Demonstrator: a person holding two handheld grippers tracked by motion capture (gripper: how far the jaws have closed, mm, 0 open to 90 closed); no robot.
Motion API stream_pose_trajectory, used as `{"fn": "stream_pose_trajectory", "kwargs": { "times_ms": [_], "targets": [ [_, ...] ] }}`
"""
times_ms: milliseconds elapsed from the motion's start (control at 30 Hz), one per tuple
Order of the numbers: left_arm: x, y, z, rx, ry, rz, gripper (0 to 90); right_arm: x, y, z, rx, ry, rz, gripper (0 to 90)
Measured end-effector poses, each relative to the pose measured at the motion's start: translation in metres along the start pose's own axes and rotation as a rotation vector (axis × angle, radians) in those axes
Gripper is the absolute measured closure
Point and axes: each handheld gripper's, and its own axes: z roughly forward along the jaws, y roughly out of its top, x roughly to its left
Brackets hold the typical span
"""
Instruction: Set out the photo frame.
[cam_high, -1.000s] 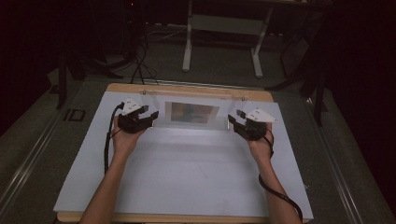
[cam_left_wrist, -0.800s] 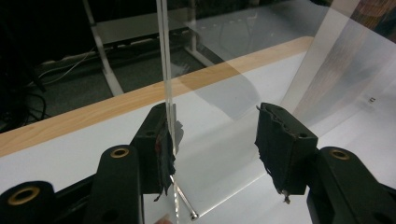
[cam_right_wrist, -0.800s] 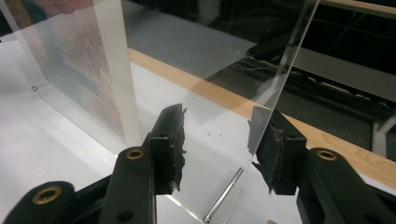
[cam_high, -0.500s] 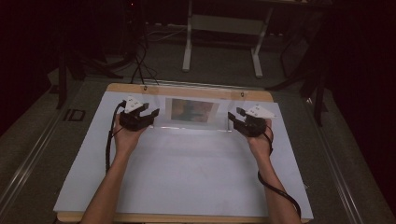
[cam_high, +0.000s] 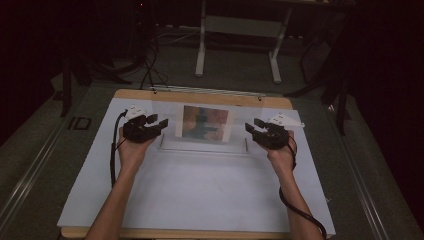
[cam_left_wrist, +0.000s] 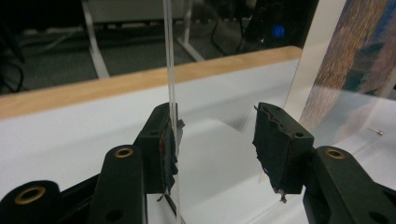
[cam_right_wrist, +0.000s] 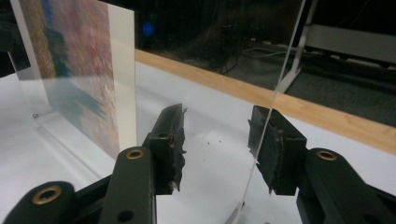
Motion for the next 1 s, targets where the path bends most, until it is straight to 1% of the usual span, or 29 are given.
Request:
{"fn": "stream_pose_trajectory", "kwargs": {
  "times_ms": [67, 200, 267, 367, 433, 500, 567, 633, 767, 867, 933, 1000],
  "targets": [
    [-0.001, -0.003, -0.003, 0.002, 0.0, -0.009, 50.1, 0.001, -0.001, -0.001, 0.013, 0.008, 0.01, 54.4],
    [-0.006, -0.007, -0.007, 0.011, 0.019, 0.003, 50.2, 0.002, -0.007, 0.0, 0.023, 0.02, 0.01, 54.3],
    [-0.008, -0.009, -0.007, 0.006, 0.026, 0.0, 50.0, 0.001, -0.011, 0.0, 0.006, 0.033, 0.016, 54.4],
    [-0.007, -0.015, -0.008, -0.014, 0.013, -0.004, 49.7, 0.002, -0.013, -0.002, 0.014, 0.038, 0.003, 54.9],
    [-0.008, -0.016, -0.01, -0.019, 0.011, 0.001, 49.7, 0.003, -0.014, -0.004, 0.008, 0.041, 0.004, 55.4],
    [-0.007, -0.016, -0.009, -0.024, 0.009, -0.003, 49.6, 0.002, -0.015, -0.005, 0.002, 0.046, 0.008, 55.6],
    [-0.007, -0.017, -0.008, -0.03, 0.01, -0.002, 49.6, 0.003, -0.016, -0.004, -0.004, 0.042, 0.018, 55.6],
    [-0.005, -0.017, -0.008, -0.03, 0.001, 0.001, 49.7, 0.004, -0.017, -0.005, -0.011, 0.037, 0.031, 55.7],
    [-0.004, -0.017, -0.007, -0.033, -0.002, 0.002, 49.9, 0.003, -0.018, -0.004, -0.012, 0.044, 0.033, 56.0],
    [-0.004, -0.018, -0.008, -0.034, -0.007, 0.002, 49.8, 0.003, -0.019, -0.005, -0.016, 0.046, 0.033, 56.4],
    [-0.005, -0.018, -0.009, -0.035, -0.004, -0.003, 49.6, 0.003, -0.02, -0.006, -0.02, 0.042, 0.027, 56.7],
    [-0.005, -0.018, -0.009, -0.032, 0.001, -0.002, 49.4, 0.002, -0.021, -0.006, -0.02, 0.049, 0.021, 57.4]
  ]
}}
